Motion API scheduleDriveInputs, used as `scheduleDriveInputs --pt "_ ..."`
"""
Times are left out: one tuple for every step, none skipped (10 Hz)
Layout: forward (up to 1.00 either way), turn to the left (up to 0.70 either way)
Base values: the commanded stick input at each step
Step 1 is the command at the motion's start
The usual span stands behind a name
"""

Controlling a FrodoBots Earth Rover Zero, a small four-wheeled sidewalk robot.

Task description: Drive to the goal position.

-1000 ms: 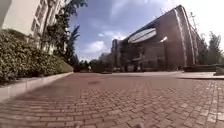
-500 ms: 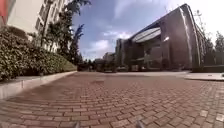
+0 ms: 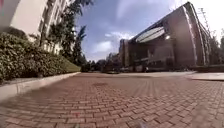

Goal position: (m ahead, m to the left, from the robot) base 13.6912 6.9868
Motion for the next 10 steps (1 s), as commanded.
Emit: scheduleDriveInputs --pt "0.70 0.14" --pt "0.70 0.14" --pt "0.70 0.14" --pt "0.70 0.14" --pt "0.70 0.14" --pt "0.70 0.14" --pt "0.70 0.14" --pt "0.70 0.14" --pt "0.70 0.14" --pt "0.70 0.14"
